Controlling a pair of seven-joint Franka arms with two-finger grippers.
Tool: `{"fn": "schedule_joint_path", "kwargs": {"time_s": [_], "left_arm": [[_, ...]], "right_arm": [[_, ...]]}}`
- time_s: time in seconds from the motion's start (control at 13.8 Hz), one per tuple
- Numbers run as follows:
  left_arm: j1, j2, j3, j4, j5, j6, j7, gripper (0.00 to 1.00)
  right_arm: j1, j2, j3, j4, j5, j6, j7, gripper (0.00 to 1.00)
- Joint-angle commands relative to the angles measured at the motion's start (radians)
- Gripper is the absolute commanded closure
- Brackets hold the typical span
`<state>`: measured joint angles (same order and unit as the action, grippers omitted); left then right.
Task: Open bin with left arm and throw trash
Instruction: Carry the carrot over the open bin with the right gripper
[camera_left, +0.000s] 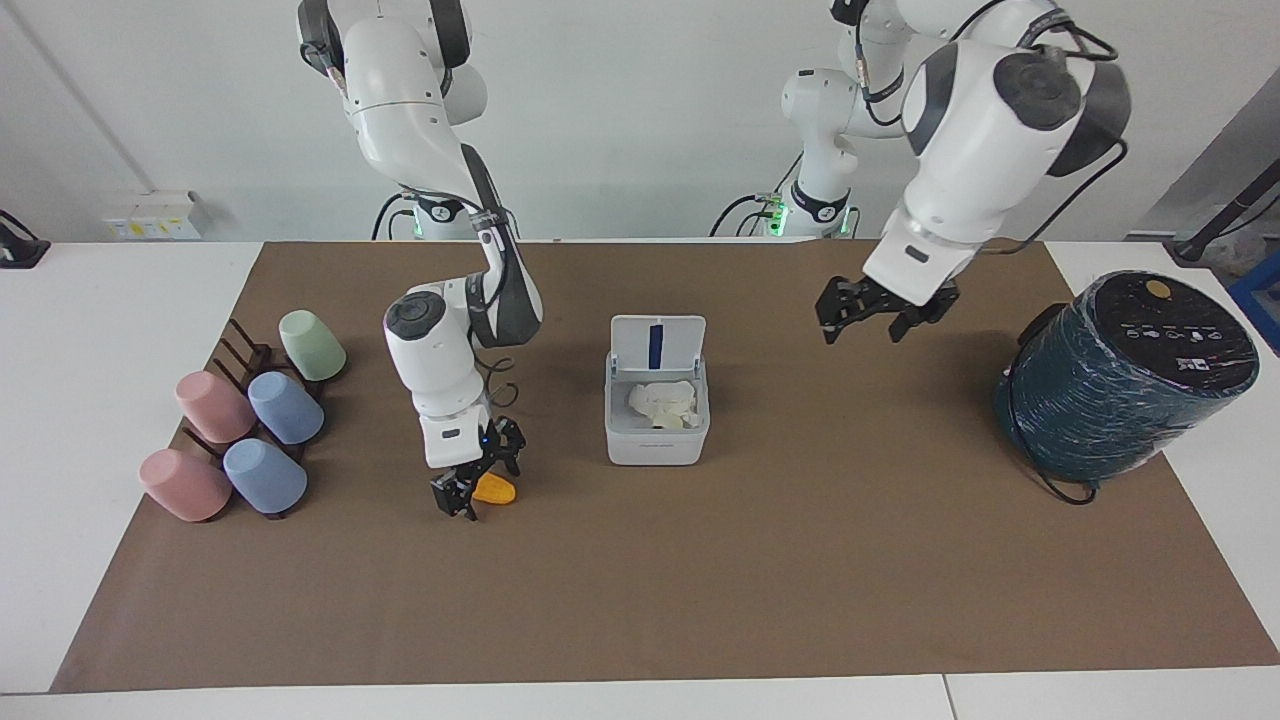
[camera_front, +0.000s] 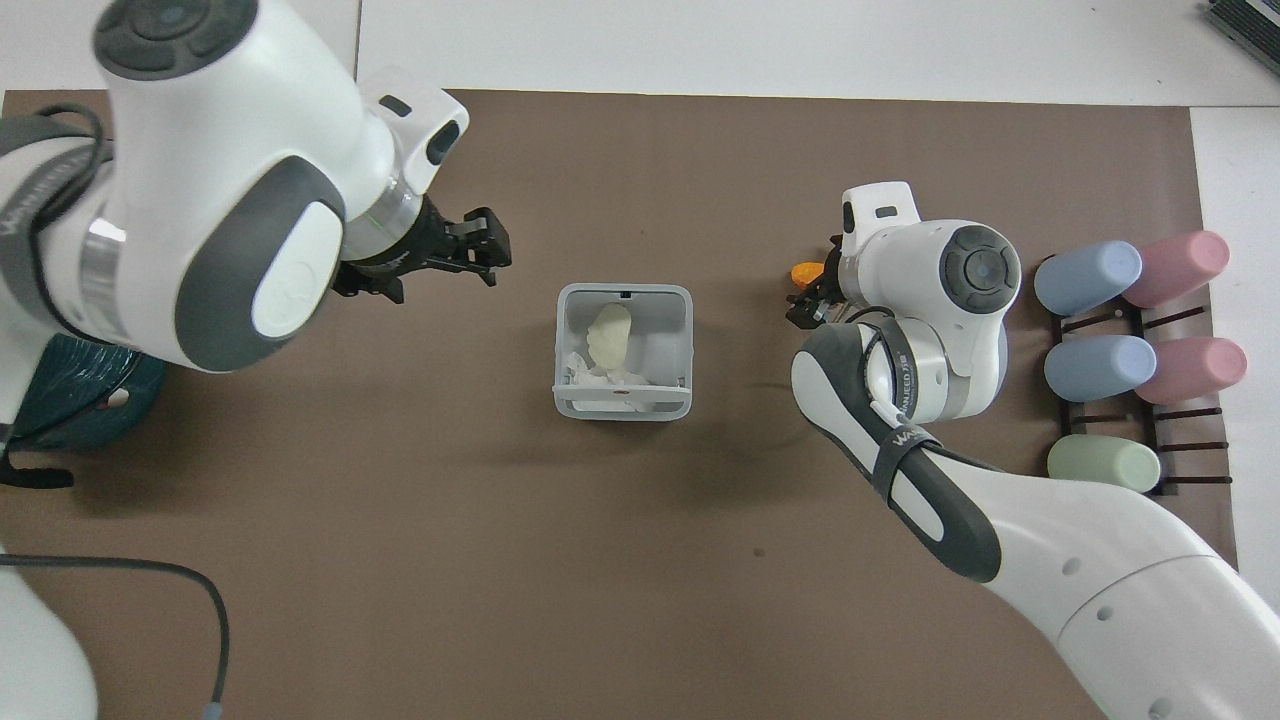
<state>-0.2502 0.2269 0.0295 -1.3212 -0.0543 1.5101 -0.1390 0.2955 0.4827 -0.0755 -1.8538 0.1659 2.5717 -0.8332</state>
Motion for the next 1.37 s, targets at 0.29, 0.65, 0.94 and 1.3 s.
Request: {"fn": "schedule_joint_path", "kwargs": {"time_s": [0.29, 0.65, 0.94, 1.3], "left_arm": [[0.028, -0.125, -0.013, -0.078, 0.125, -0.080, 0.133, 0.08], [0.029, -0.213, -0.013, -0.263, 0.125, 0.036, 0.133, 0.00], [0.034, -0.241, -0.013, -0.326, 0.123, 0.110, 0.125, 0.00], [0.034, -0.244, -0.011, -0.288, 0.114, 0.076, 0.122, 0.00]], "right_arm": [[-0.019, -0.058, 0.005, -0.008, -0.006, -0.099, 0.028, 0.10], [-0.010, -0.024, 0.003, -0.010, -0.006, -0.010, 0.026, 0.19], [-0.010, -0.030, 0.003, -0.001, -0.008, -0.037, 0.034, 1.00], [-0.004, -0.085, 0.003, 0.025, -0.011, -0.111, 0.216, 1.00]]}}
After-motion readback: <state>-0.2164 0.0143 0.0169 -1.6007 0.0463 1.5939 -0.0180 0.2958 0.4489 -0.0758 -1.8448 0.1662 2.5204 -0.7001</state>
